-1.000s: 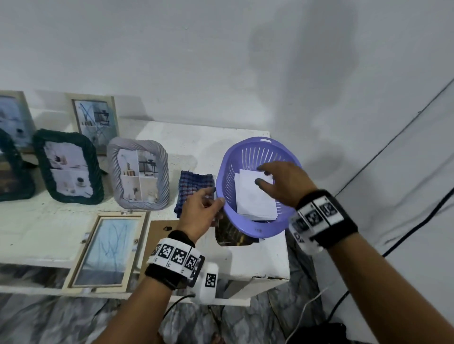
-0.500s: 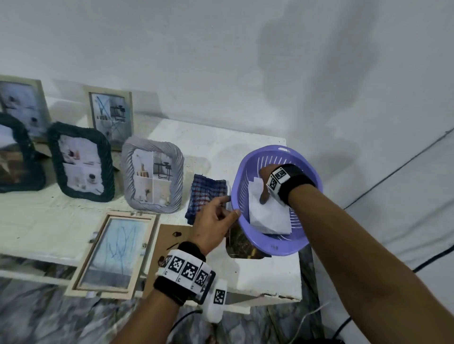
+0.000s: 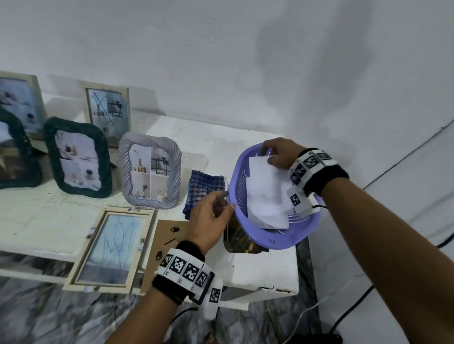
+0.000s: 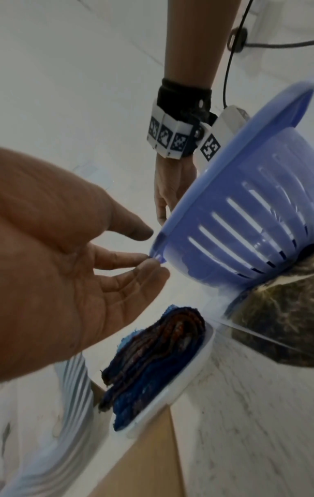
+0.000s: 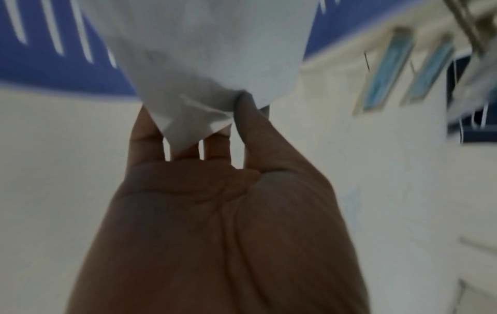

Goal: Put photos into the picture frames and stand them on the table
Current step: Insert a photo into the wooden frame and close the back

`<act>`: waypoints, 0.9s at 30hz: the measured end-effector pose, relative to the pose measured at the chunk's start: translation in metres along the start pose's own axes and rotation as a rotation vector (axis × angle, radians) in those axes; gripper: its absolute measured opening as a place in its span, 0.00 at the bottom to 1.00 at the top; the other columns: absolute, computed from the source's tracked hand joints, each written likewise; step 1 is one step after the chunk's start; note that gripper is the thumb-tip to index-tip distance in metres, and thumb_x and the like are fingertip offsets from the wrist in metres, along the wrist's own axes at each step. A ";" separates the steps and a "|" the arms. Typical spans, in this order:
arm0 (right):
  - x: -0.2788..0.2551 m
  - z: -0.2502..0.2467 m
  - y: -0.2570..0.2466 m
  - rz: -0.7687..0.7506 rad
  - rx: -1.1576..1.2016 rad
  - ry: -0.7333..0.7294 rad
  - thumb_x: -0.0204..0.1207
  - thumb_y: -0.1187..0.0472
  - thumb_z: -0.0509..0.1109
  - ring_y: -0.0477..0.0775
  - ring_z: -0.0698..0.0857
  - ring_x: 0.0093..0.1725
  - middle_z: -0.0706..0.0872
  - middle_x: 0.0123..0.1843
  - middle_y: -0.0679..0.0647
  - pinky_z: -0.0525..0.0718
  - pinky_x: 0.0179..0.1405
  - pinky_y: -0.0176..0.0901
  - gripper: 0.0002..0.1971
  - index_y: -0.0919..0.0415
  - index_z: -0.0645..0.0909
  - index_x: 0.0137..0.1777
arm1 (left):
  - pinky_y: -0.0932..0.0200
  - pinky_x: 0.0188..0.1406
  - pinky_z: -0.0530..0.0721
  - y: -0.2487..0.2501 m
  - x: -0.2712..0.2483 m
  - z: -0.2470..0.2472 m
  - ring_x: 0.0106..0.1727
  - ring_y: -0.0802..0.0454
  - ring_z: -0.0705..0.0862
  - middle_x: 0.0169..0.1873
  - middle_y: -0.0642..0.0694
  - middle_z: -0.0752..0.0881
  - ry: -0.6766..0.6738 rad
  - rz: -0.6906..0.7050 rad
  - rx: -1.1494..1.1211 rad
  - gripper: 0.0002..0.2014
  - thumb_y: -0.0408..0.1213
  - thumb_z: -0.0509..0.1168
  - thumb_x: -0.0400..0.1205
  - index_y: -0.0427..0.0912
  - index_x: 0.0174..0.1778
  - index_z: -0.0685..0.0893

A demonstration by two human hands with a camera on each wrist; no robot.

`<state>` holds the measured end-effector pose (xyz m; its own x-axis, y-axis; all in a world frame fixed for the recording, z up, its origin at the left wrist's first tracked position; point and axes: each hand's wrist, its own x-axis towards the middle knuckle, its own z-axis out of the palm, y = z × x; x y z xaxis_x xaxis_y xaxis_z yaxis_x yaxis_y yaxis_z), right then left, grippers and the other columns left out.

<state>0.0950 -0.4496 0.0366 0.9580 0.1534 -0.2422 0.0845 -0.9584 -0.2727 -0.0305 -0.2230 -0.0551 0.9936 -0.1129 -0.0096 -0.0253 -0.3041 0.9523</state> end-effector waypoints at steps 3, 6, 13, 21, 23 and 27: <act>-0.029 -0.031 -0.004 -0.019 0.098 0.116 0.73 0.69 0.66 0.54 0.81 0.44 0.85 0.44 0.53 0.71 0.44 0.38 0.14 0.53 0.85 0.54 | 0.48 0.54 0.87 0.013 -0.001 -0.004 0.51 0.56 0.85 0.53 0.50 0.83 0.082 0.126 0.059 0.12 0.42 0.68 0.82 0.49 0.62 0.84; -0.061 -0.056 -0.014 -0.055 0.223 0.250 0.74 0.68 0.66 0.52 0.81 0.41 0.87 0.39 0.51 0.79 0.47 0.44 0.15 0.47 0.84 0.51 | 0.51 0.56 0.86 0.034 0.003 -0.013 0.53 0.55 0.85 0.54 0.50 0.84 0.112 0.181 -0.024 0.12 0.40 0.69 0.82 0.49 0.61 0.85; -0.119 -0.054 -0.087 -0.226 0.527 0.360 0.75 0.68 0.68 0.62 0.86 0.46 0.89 0.43 0.60 0.83 0.49 0.51 0.14 0.55 0.87 0.57 | 0.55 0.55 0.87 0.070 0.004 -0.062 0.51 0.53 0.89 0.47 0.44 0.91 -0.029 0.151 -0.313 0.12 0.37 0.72 0.81 0.47 0.61 0.86; -0.113 0.043 -0.174 -0.044 0.995 0.530 0.76 0.58 0.73 0.54 0.89 0.46 0.87 0.51 0.52 0.90 0.47 0.54 0.22 0.46 0.76 0.69 | 0.51 0.47 0.89 0.026 -0.023 -0.168 0.46 0.47 0.90 0.43 0.42 0.92 0.050 0.060 -0.337 0.07 0.29 0.70 0.81 0.40 0.54 0.88; -0.109 0.084 -0.195 0.036 1.134 0.395 0.78 0.62 0.72 0.59 0.89 0.50 0.89 0.51 0.57 0.89 0.51 0.61 0.19 0.54 0.78 0.68 | 0.54 0.45 0.89 0.007 -0.031 -0.192 0.45 0.48 0.90 0.43 0.43 0.92 0.079 -0.005 -0.348 0.07 0.28 0.70 0.81 0.40 0.52 0.88; -0.114 0.158 -0.240 0.084 1.262 0.226 0.80 0.71 0.68 0.60 0.88 0.52 0.91 0.48 0.55 0.88 0.49 0.56 0.09 0.59 0.81 0.56 | 0.51 0.42 0.90 -0.038 -0.047 -0.225 0.42 0.50 0.88 0.37 0.47 0.91 0.064 -0.163 -0.278 0.05 0.29 0.71 0.80 0.44 0.47 0.89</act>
<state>-0.0781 -0.1994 -0.0175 0.9832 -0.0595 -0.1727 -0.1759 -0.0533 -0.9830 -0.0519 0.0065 -0.0223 0.9873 -0.0212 -0.1575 0.1565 -0.0426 0.9868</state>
